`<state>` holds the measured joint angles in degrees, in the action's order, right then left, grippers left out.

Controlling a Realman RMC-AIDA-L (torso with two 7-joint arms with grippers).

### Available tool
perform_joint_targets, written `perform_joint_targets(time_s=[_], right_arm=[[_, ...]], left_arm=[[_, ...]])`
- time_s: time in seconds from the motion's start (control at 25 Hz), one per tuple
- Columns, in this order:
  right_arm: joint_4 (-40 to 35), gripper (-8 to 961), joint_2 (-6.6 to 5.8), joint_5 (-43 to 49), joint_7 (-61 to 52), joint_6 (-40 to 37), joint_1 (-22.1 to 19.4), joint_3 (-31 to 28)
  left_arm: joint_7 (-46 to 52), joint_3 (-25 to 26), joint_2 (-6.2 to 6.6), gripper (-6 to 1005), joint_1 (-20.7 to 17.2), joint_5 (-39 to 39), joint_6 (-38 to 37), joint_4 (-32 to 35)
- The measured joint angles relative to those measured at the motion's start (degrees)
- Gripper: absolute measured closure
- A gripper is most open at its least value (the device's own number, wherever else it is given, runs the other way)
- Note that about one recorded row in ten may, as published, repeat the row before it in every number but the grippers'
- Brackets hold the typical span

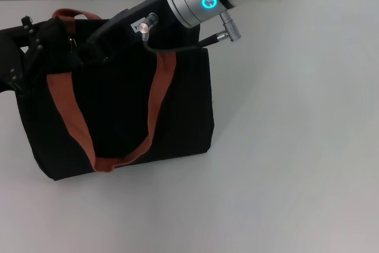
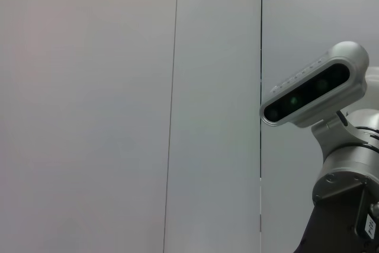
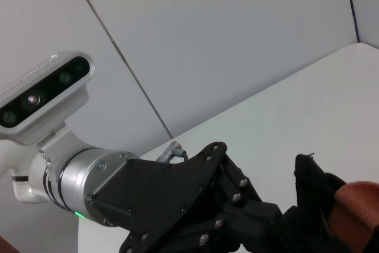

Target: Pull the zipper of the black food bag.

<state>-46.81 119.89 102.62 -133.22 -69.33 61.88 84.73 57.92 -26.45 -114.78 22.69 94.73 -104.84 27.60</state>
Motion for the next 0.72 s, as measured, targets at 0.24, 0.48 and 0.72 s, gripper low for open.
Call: perform_joint_targets(time_s=[0.24,0.48,0.72], right_arm=[[-0.08,823,0.00,0.09,1.10,0.23,-0.01,0.54],[-0.25,829,0.00,0.31,1.13,0.70,-0.38,0.70],[-2.33,834,-0.20,0.56,0.64,0.92,-1.92,0.73]], left_arm=[[0.02,-0.09,-0.02,981,-0.25,0.00,0.00,0.00],[0.05,0.07,0.17,981,-0.51,0.00,0.00,0.00],[0.08,0.12,0.34,981,-0.70,-0.01,-0.03,0.00]])
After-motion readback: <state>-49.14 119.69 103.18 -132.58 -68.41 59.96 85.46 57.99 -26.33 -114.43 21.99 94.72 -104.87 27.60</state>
